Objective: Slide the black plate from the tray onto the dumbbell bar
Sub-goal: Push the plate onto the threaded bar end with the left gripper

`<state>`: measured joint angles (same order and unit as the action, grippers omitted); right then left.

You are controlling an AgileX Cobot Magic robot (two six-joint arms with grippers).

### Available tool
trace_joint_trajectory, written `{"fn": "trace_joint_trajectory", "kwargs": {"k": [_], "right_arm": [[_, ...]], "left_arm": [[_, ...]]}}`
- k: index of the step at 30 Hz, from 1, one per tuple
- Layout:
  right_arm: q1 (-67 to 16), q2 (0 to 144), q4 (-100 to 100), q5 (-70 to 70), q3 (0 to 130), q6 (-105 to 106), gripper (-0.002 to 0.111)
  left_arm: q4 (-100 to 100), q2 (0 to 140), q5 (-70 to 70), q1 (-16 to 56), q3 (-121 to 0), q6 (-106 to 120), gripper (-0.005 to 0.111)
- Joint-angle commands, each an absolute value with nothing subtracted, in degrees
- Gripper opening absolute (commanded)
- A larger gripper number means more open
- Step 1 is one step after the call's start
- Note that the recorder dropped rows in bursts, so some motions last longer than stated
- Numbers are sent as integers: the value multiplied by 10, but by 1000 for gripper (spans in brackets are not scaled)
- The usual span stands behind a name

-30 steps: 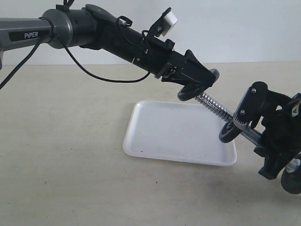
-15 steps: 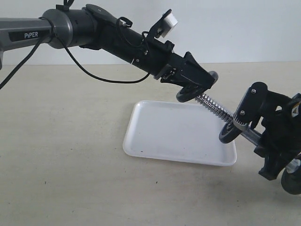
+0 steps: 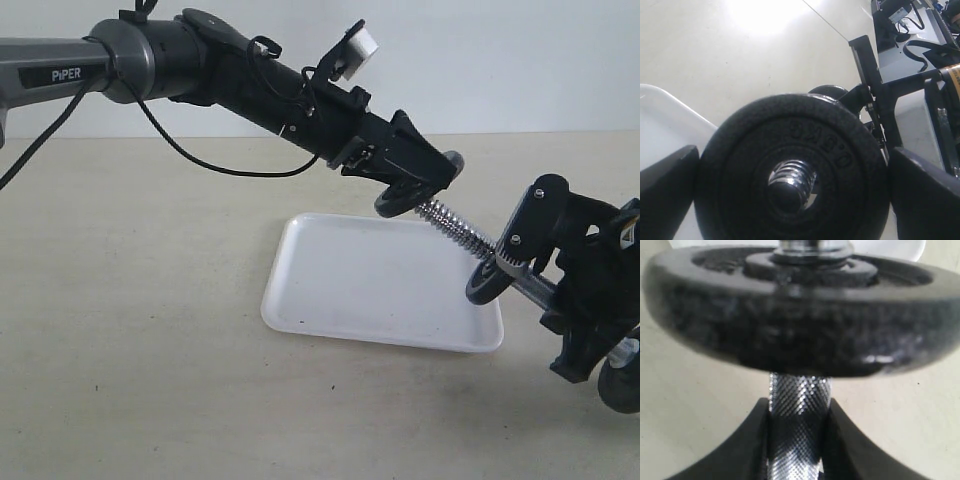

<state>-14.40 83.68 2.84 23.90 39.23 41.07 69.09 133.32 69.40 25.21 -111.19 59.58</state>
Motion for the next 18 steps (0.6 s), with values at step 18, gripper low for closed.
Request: {"fn": "trace_joint_trajectory", "kwargs": {"k": [18], "right_arm": [[-144,806,36,-104,413,413,0]], "left_arm": [[695,1324,700,252,-1116,581,4]]}}
